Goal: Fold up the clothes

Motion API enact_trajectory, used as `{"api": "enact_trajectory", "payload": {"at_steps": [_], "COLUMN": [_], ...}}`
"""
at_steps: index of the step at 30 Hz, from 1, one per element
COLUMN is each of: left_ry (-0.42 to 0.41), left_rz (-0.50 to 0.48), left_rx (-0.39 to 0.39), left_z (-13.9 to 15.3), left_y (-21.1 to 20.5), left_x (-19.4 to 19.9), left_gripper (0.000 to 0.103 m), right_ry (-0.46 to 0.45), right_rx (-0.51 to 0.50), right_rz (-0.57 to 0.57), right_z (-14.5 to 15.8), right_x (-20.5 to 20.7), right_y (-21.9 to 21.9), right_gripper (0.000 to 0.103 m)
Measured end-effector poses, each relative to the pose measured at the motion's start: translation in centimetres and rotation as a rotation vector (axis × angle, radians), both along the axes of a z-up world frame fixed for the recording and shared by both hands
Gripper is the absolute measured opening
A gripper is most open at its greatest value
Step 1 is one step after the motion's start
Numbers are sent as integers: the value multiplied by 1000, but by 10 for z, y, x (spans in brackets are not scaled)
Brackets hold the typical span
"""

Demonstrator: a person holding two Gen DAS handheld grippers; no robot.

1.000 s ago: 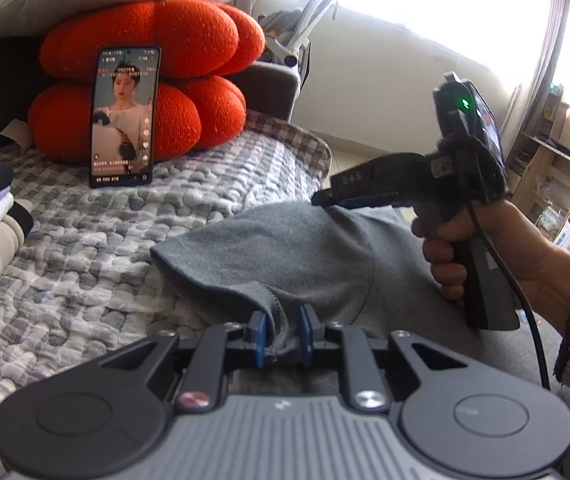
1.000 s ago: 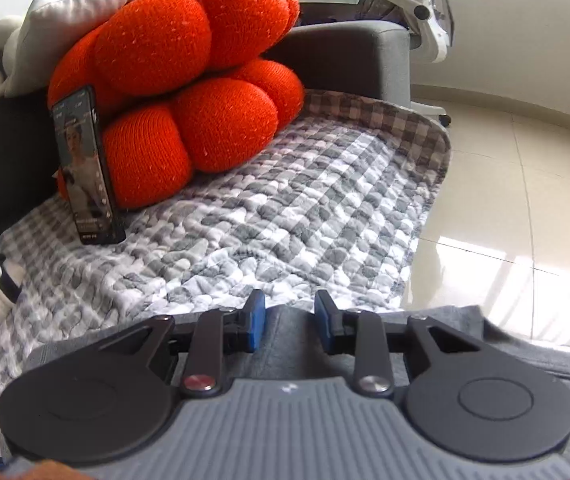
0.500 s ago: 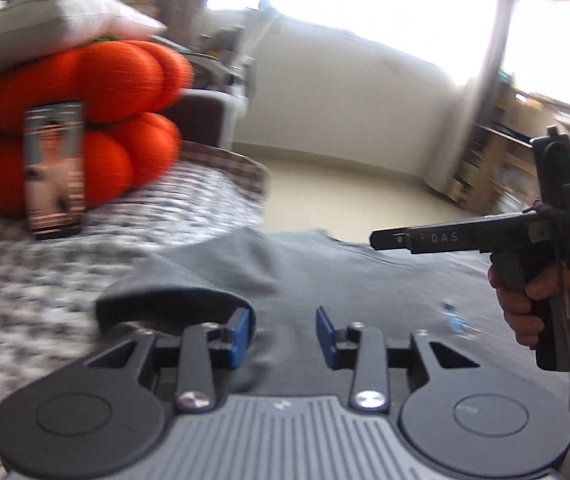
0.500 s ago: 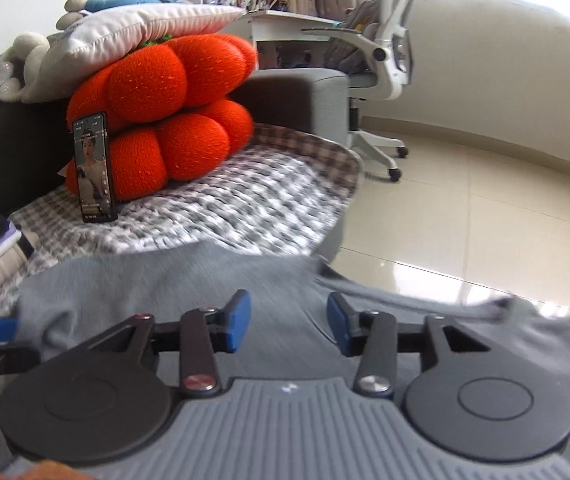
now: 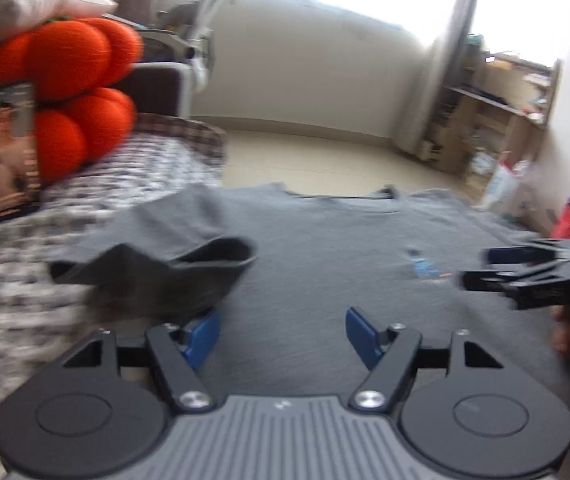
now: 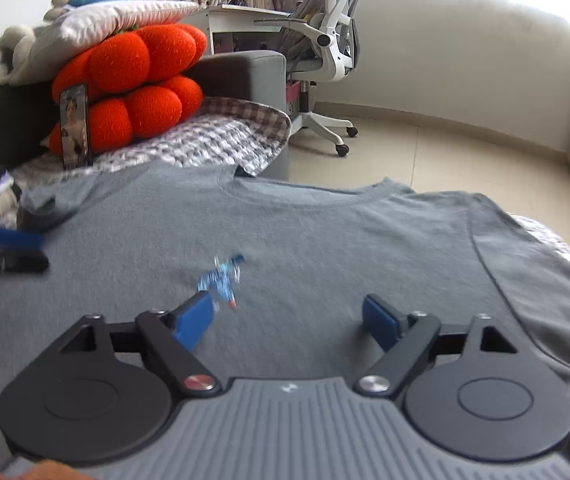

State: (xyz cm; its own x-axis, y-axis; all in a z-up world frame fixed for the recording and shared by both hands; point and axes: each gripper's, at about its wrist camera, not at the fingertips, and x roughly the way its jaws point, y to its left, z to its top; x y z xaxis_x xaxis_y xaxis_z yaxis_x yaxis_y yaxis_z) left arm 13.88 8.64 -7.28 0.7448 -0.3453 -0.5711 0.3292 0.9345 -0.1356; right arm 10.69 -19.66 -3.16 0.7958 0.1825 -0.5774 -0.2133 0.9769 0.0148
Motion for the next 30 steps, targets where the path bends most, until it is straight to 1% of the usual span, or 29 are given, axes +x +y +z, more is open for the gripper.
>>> {"api": "enact_trajectory", "payload": {"at_steps": [2,5,7,8,11,12,13,15,18,20,22,23,24,27,29,30], "left_ry": [24,50,62,72,106,126,142,150,167,189,214,224,229,223,230,238], "left_rz": [99,293,377,396,414,422,429,443,457,466,479,483,488,499,500,496], "left_rx": [20,39,4,-49,-300,-365,-418,-459,-478,-495,-519,-531,-544,-592,-624,-635], "left_z": [-4,-5,-3,-1,0,-1,-2,-3,-7,-13,-18,-21,-24,-28,-32,-34], "left_y": [24,63,88,100,135,141,146,144,136,134,132,131,131,135,137,138], "left_x": [-2,-10,-15,-14,-9,-6,-3,6,22,35,48,54,59,68,75,79], "left_gripper": [71,76,76,76,76,75,74,73,66,60,51,48,43,37,27,19], "right_ry": [5,-2,-9,-12,-17,-18,-19,-21,-27,-50,-96,-111,-120,-140,-140,-130], "right_rx": [-35,-58,-58,-58,-68,-74,-76,-73,-71,-75,-77,-70,-57,-20,2,12], "right_rz": [6,10,5,3,4,6,6,6,6,29,68,91,119,212,278,306], "right_z": [-2,-6,-8,-9,-11,-12,-12,-12,-12,-8,-2,3,8,23,32,35], "right_x": [-12,-28,-34,-36,-36,-36,-36,-37,-38,-41,-42,-41,-38,-30,-23,-18], "right_y": [-1,-5,-7,-8,-5,-4,-4,-5,-7,-4,5,12,20,49,72,85], "right_gripper": [93,94,95,96,96,96,96,96,96,96,96,96,96,94,91,89]}}
